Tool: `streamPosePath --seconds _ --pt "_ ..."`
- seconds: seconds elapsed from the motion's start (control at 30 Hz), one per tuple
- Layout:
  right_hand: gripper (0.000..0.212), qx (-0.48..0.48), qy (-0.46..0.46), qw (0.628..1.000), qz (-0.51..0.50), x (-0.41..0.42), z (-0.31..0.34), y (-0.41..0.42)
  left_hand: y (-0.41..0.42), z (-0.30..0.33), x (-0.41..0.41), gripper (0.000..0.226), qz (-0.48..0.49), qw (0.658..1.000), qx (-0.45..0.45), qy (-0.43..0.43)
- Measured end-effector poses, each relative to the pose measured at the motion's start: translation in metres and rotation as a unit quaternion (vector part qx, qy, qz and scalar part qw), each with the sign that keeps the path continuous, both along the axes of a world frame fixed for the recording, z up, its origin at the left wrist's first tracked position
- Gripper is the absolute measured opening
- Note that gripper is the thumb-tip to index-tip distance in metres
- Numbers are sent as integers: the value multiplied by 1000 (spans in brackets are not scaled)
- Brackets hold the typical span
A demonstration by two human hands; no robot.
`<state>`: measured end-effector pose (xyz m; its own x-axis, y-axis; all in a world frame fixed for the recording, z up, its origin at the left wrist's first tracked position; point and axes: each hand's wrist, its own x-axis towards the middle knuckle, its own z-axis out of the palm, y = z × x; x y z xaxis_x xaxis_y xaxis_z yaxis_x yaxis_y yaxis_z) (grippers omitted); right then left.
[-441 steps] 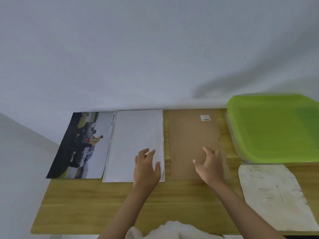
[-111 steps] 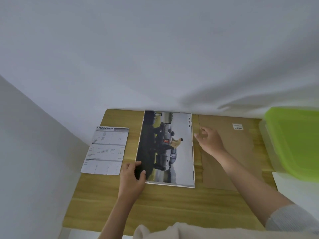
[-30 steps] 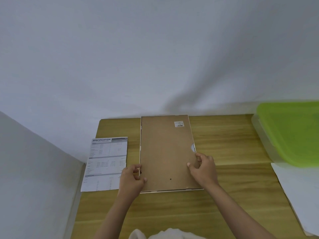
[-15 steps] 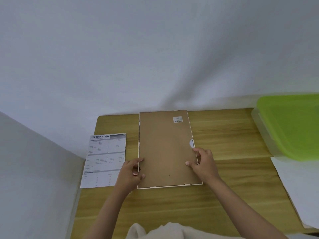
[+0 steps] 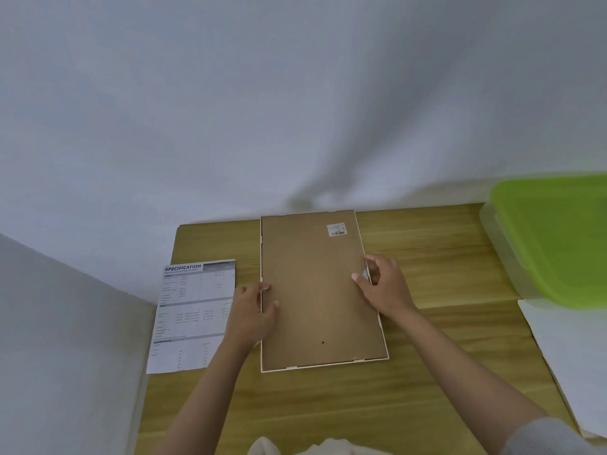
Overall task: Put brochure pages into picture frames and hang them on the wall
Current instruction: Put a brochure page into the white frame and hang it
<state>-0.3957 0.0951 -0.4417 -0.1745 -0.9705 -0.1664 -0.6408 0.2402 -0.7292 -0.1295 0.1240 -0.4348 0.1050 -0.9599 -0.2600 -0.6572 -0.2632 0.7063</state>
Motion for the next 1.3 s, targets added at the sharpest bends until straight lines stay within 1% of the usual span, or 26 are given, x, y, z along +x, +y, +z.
streamPosePath --seconds 0.2,0.33,0.43,0.7,0.9,1.0,1.07,1.17,1.3 --pt "51 38 26 999 14 6 1 -46 -46 -3 -3 51 1 1000 5 -22" --pt "49 43 43 998 9 10 -1 -57 -64 -6 -2 56 -4 999 2 -35" --pt "49 34 44 998 -2 11 -6 -60 -68 -9 0 60 -6 1000 4 -28" --pt "52 31 40 999 -5 15 -14 -61 -69 -11 5 61 4 1000 -9 7" --pt "53 21 51 998 5 13 -19 -59 -72 -12 2 62 8 1000 8 6" --pt "53 20 62 998 9 14 -20 -56 -71 -11 0 62 10 1000 13 -11" --pt "54 21 51 998 11 14 -19 -55 -69 -9 -2 60 11 1000 5 -18" --pt "57 30 9 999 17 12 -11 -49 -59 -4 -2 54 17 1000 -8 -5" --pt "56 61 -4 997 41 4 1 -19 -27 -1 3 58 1 1000 14 10"
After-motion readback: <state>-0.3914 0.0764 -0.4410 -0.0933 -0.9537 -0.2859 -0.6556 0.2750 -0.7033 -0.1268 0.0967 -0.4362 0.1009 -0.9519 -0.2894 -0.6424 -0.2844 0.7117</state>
